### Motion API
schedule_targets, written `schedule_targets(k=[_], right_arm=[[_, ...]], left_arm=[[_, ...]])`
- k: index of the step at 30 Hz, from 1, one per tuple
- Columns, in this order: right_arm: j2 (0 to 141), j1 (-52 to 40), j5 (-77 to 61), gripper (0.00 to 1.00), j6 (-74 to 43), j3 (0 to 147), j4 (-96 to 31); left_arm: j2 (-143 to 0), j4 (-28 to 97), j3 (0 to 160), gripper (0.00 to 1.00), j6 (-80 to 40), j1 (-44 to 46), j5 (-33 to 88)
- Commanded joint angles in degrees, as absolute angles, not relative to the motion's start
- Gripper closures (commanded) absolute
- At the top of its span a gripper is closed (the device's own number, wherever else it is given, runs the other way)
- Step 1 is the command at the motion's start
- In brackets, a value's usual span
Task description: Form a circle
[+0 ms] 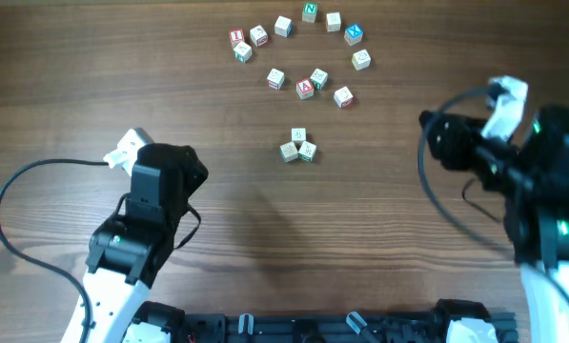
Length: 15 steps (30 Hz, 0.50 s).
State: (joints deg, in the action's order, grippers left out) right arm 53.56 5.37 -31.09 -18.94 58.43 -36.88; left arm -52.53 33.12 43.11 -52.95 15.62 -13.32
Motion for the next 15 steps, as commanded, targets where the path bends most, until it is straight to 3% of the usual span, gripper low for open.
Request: schedule_targets(k=[1,2,4,7,8,9,15], right_arm=[[46.0,5.7,-31.7,0.08,-18.1,58.6,-39.7],[44.3,5.7,-31.8,0.01,-18.2,58.6,-40.2],[41.4,5.7,-31.8,0.0,-18.7,58.6,-40.9],[38.1,5.7,-31.7,0.0,-21.2,58.6,-41.6],[37.7,5.7,-31.7,0.0,-21.1,58.6,-41.7],[37.6,5.7,-31.8,0.0,-21.2,58.6,-42.1],[37.7,5.7,-31.7,0.0,-26.0,58.6,-47.9]], left_arm=[[-48.1,35.7,43.1,0.52,-52.7,15.4,-16.0],[-46.6,37.0,43.1,0.5,-52.6,15.4,-16.6],[-43.6,40.3,43.1,0.48,-52.6,15.4,-18.1],[-38.0,47.1,43.1,0.32,-52.7,15.4,-20.6],[-36.3,49.2,43.1,0.09,-52.7,15.4,-21.6],[-35.0,50.7,43.1,0.0,-52.7,15.4,-22.5],[-31.5,56.9,43.1,0.0,-52.7,15.4,-24.1]])
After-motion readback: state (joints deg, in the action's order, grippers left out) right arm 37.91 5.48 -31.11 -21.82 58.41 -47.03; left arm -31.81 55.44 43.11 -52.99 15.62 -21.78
